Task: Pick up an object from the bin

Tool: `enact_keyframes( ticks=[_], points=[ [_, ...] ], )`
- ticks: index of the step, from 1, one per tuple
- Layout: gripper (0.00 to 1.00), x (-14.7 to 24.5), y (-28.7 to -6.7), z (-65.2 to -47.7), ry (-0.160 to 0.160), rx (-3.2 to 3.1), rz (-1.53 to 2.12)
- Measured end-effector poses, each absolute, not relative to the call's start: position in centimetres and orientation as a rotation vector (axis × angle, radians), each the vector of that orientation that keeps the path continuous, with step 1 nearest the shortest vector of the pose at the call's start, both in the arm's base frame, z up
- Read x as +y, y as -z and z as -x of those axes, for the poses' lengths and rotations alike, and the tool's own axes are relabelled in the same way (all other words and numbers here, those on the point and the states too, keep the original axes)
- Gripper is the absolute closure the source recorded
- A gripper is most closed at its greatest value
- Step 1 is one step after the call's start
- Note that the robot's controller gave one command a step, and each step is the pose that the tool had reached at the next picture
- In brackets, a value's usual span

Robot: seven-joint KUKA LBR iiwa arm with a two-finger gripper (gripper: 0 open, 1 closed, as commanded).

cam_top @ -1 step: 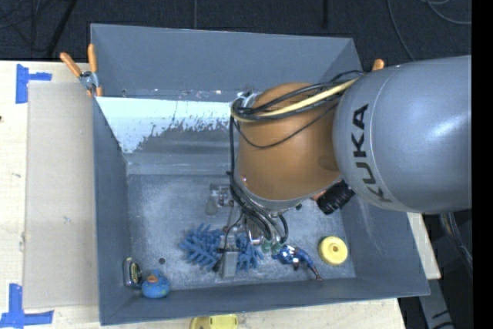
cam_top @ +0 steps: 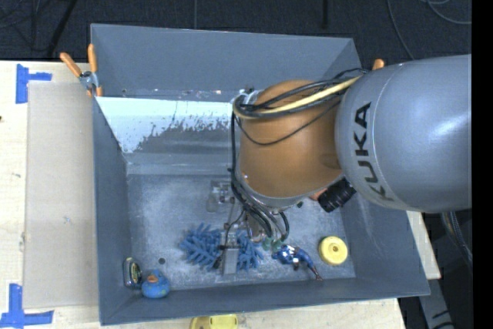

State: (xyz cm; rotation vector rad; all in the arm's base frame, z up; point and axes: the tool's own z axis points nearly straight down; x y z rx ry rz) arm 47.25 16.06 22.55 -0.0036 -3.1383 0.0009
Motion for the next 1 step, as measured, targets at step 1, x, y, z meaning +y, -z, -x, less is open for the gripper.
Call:
enact_keyframes(
  ticks=[1],
  points=[
    [0.0,15.07,-16.19,-48.71,0.002,-3.143,0.045]
  ],
)
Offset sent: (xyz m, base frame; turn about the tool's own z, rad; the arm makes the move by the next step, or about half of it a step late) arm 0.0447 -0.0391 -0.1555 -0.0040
